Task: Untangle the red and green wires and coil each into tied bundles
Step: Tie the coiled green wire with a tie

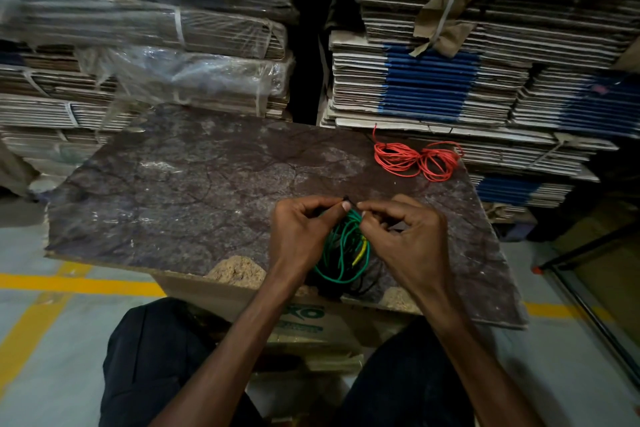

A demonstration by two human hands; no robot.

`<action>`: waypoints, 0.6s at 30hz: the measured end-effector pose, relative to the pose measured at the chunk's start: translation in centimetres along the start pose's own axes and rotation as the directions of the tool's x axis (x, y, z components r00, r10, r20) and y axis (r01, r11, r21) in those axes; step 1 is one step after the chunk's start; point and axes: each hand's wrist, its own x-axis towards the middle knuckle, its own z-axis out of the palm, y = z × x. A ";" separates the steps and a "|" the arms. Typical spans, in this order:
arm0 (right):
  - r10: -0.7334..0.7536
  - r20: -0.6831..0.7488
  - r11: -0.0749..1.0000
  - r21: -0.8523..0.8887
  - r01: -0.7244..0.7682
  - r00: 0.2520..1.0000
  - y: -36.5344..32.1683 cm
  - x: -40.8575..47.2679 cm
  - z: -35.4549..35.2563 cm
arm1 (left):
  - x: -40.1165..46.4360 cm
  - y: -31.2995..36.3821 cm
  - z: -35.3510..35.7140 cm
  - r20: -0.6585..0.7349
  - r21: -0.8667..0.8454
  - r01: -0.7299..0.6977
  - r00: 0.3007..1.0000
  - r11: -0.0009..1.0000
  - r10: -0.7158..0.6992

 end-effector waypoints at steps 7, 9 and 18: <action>-0.001 0.003 1.000 0.003 0.001 1.000 -0.2 0.0 -0.1 | 0.1 0.0 0.2 -0.012 -0.012 0.010 1.000 1.000 -0.010; 0.006 0.003 1.000 0.005 -0.006 1.000 -0.2 0.0 0.0 | 0.0 0.0 0.1 -0.015 -0.006 -0.002 1.000 1.000 0.001; 0.032 0.001 0.999 0.014 -0.032 0.999 -0.1 -0.1 0.0 | -0.2 0.1 0.0 -0.016 0.000 -0.007 1.000 1.000 0.007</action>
